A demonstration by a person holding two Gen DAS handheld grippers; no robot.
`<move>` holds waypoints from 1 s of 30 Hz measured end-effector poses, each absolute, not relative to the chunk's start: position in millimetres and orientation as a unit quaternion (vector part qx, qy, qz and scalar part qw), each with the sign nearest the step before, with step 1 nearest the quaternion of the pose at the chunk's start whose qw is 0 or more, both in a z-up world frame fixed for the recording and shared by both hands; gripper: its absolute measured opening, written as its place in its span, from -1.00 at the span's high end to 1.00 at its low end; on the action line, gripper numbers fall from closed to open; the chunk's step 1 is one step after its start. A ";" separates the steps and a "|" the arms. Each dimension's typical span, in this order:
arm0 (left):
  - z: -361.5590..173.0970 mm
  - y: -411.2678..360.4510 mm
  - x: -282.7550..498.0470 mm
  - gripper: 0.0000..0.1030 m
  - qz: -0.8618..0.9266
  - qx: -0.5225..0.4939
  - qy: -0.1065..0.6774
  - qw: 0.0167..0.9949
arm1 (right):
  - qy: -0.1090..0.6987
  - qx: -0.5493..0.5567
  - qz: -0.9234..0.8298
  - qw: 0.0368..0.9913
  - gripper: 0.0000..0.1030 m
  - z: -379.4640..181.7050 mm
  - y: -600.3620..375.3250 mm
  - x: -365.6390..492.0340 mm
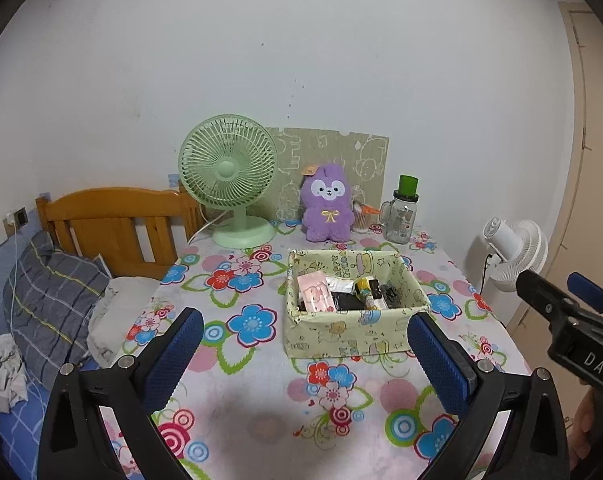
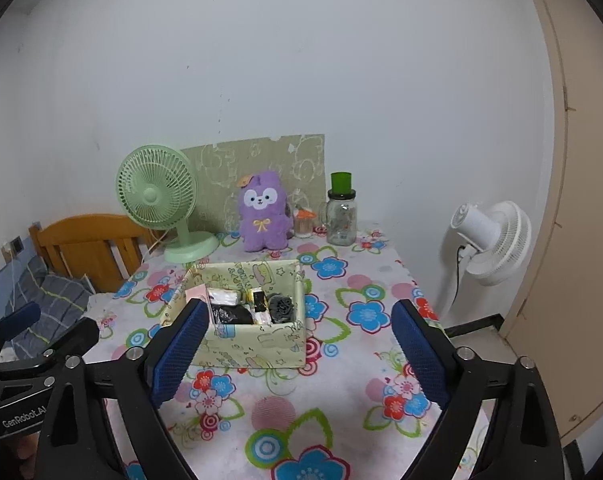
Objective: Organize soft objects
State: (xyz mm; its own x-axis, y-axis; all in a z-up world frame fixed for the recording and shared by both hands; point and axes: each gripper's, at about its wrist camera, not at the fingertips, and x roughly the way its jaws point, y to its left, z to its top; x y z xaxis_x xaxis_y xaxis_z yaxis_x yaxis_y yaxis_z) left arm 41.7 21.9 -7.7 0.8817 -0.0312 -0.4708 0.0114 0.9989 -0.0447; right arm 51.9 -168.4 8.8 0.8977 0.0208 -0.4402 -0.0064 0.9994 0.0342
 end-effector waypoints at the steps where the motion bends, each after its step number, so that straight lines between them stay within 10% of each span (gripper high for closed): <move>1: -8.4 21.1 38.1 -0.99 -0.008 -0.016 0.242 0.970 | 0.224 0.014 0.007 0.974 -0.87 9.3 -168.9 46.7; 30: -1.2 15.0 12.6 -0.99 -0.007 -0.009 0.224 0.975 | 0.198 0.015 0.025 0.980 -0.99 8.6 -166.9 15.3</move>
State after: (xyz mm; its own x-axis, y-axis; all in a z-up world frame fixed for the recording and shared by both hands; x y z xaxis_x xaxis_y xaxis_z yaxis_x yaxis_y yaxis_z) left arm 12.6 15.0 -1.2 0.9000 -0.0187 -0.4356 0.0102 0.9997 -0.0218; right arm 15.3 -166.9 8.6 0.9203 0.0544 -0.3873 -0.0429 0.9983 0.0383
